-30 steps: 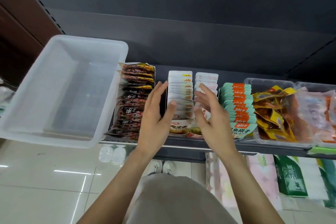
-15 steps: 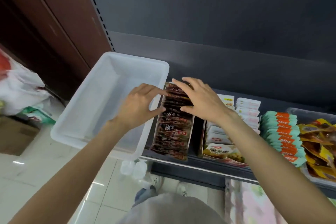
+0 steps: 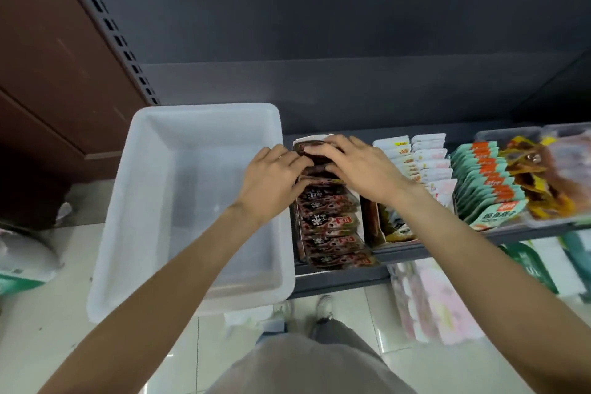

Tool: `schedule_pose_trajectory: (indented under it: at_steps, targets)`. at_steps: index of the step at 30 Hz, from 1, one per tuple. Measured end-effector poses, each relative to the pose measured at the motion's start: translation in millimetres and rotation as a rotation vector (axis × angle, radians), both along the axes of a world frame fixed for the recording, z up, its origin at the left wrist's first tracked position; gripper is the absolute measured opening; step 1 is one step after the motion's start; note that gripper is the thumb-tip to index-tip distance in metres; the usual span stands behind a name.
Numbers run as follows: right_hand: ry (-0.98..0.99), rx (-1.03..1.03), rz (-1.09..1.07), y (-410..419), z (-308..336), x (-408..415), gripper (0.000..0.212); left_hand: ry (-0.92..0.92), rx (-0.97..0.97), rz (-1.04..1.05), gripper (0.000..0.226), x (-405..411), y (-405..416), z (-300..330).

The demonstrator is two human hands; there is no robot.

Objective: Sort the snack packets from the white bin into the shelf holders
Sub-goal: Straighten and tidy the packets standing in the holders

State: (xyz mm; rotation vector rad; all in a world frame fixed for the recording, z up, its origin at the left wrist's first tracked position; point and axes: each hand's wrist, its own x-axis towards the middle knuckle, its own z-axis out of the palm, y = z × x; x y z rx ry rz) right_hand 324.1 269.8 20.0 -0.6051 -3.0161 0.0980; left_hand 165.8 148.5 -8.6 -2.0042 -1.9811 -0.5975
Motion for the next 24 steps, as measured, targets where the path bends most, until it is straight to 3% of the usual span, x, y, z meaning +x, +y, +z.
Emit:
schedule_pose_trajectory:
  at_steps: [5, 8, 11, 15, 20, 24]
  targets:
    - [-0.040, 0.025, -0.003, 3, 1, -1, 0.035, 0.000, 0.072, -0.007, 0.023, 0, 0, -3]
    - [-0.038, -0.048, -0.004, 12, 4, -3, 0.033, -0.072, 0.156, -0.064, 0.033, 7, -11, 1]
    - [-0.023, -0.070, 0.018, 17, 4, -5, 0.031, -0.050, 0.048, -0.223, 0.045, 15, -17, 2]
    - [-0.026, -0.086, 0.035, 19, 3, -3, 0.031, 0.056, -0.097, -0.195, 0.060, 21, -13, -1]
    - [-0.015, -0.156, 0.048, 21, 5, 3, 0.039, 0.068, -0.106, -0.094, 0.052, 30, -1, -5]
    - [-0.095, -0.420, 0.025, 18, 15, 17, 0.060, 0.046, -0.076, -0.108, 0.028, 29, -1, -20]
